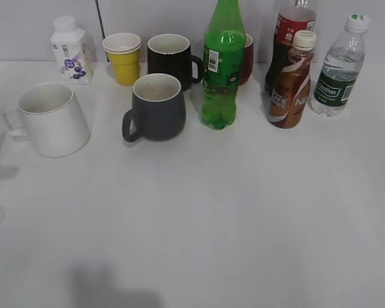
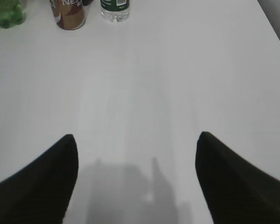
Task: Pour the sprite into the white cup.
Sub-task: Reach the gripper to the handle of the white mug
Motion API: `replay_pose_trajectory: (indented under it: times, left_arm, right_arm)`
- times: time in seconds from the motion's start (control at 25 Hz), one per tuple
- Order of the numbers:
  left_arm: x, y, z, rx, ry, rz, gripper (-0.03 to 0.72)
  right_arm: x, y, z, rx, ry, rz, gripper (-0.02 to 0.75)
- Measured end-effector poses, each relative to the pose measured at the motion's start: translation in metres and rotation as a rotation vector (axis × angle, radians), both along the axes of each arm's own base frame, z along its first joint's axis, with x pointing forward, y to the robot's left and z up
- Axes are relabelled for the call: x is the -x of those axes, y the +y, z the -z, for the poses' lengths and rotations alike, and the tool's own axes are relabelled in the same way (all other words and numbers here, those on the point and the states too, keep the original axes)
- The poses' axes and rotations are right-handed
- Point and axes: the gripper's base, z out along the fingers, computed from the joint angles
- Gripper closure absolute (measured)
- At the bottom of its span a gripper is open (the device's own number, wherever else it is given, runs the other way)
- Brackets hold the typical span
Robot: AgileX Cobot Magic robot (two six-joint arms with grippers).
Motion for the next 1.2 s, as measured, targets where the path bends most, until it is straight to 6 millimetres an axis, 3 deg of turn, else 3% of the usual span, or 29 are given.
replay_pose_trajectory:
  times: [0.16,0.4,0.64,0.88,0.96,1.04,1.2]
  left_arm:
    - [-0.005,-0.002,0.057,0.008,0.068,0.02,0.449]
    - [-0.016,-0.004,0.095,0.011,0.151,0.035,0.449]
    - [-0.036,-0.006,0.101,0.01,0.142,0.045,0.449]
    - [-0.073,-0.008,0.105,0.005,0.118,0.05,0.46]
    - [-0.082,-0.009,0.107,0.001,0.128,0.053,0.519]
    - [-0.085,-0.009,0.107,-0.007,0.136,0.059,0.631]
    - [-0.08,-0.01,0.098,-0.02,0.136,0.073,0.647]
  right_arm:
    - [0.0,0.0,0.0,0.0,0.0,0.0,0.15]
    - [0.0,0.0,0.0,0.0,0.0,0.0,0.15]
    - [0.0,0.0,0.0,0.0,0.0,0.0,0.15]
    - [0.0,0.0,0.0,-0.001,0.0,0.0,0.15]
    - [0.0,0.0,0.0,-0.003,0.0,-0.002,0.15]
    - [0.0,0.001,0.0,-0.013,0.001,-0.009,0.15]
    - [0.001,0.005,0.0,-0.048,0.005,-0.043,0.15]
